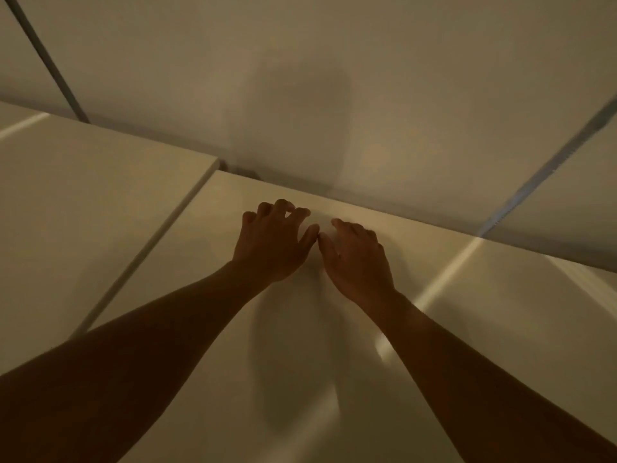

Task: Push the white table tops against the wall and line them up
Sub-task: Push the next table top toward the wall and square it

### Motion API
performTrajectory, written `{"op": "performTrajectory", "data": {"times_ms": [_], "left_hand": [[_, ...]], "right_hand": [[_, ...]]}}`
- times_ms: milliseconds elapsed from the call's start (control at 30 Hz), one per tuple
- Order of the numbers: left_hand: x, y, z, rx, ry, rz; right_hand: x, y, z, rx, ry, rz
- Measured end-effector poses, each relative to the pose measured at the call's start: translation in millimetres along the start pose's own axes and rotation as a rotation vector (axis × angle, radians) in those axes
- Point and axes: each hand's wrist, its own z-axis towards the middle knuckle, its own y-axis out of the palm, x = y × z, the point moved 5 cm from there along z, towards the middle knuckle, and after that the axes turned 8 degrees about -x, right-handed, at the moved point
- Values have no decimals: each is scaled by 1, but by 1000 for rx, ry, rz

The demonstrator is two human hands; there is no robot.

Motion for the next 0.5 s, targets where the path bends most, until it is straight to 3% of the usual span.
{"op": "performTrajectory", "data": {"times_ms": [267,500], "left_hand": [[-90,-2,86,-33,56,-1],[-105,3,129,-48,61,74]], "right_hand": [[-47,27,116,-14,32,-90],[-67,40,161,-1,83,-90]]}}
